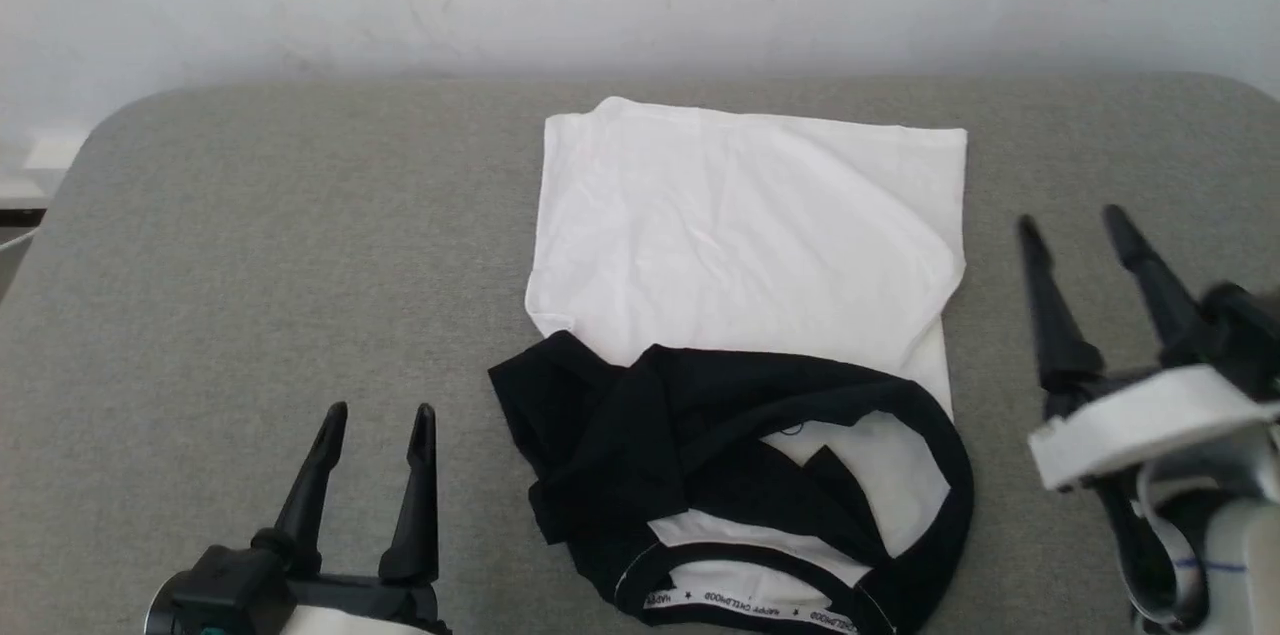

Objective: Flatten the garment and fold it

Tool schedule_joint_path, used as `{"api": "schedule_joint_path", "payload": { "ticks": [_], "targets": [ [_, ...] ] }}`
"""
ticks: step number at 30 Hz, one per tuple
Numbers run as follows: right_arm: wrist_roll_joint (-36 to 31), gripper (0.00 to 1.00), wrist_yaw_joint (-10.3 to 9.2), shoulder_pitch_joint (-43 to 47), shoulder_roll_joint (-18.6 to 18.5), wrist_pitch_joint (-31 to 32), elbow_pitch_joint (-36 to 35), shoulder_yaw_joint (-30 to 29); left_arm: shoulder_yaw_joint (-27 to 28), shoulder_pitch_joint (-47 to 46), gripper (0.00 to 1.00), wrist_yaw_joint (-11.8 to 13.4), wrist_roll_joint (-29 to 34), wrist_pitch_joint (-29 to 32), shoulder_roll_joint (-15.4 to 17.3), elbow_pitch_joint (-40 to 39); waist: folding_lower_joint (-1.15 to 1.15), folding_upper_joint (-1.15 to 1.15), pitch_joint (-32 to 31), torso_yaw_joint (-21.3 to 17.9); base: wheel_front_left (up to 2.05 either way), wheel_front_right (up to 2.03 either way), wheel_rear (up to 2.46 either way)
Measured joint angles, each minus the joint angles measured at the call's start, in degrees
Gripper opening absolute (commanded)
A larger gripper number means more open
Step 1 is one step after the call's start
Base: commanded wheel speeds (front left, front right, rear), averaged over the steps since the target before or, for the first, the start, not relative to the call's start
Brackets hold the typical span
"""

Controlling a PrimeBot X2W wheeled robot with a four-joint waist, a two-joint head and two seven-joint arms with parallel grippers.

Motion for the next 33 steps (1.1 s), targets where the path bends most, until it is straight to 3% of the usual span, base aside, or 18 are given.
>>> {"api": "schedule_joint_path", "payload": {
  "ticks": [6,11,16,25,30,33],
  "targets": [
    [-0.4,1.0,-0.01,7.4,0.2,-8.4,-2.2,-4.8,0.1,-0.1,1.0,0.0,0.0,-0.4,0.2,-0.1,0.01,0.0,1.3,-1.8,0.0,0.0,0.0],
    [0.5,1.0,0.0,10.4,0.2,-12.1,-0.8,-5.5,0.4,-0.5,1.0,0.0,0.0,-0.8,0.6,-0.1,0.01,0.0,3.0,-2.8,0.0,0.0,0.0],
    [0.6,1.0,0.0,10.3,0.2,-13.9,-1.0,-5.9,0.5,-5.3,1.0,-0.8,0.6,0.8,3.6,-1.0,0.01,0.0,5.1,-3.4,0.0,0.0,0.0],
    [0.3,1.0,0.0,6.7,0.2,-16.1,-2.0,-5.3,-1.0,-27.7,1.0,-4.4,-1.3,13.6,12.2,-0.3,0.02,0.0,11.4,-4.0,0.0,0.0,0.0],
    [0.3,1.0,0.0,4.7,0.2,-17.0,-1.9,-4.6,-5.0,-42.4,1.0,-5.1,-4.1,22.7,17.4,4.3,0.02,0.0,15.7,-4.5,0.0,0.0,0.0],
    [-0.1,1.0,0.0,3.7,0.3,-17.2,-1.7,-4.2,-7.4,-51.5,1.0,-5.1,-7.7,28.5,18.5,8.0,0.03,0.0,18.2,-4.8,0.0,0.0,0.0]
  ]
}}
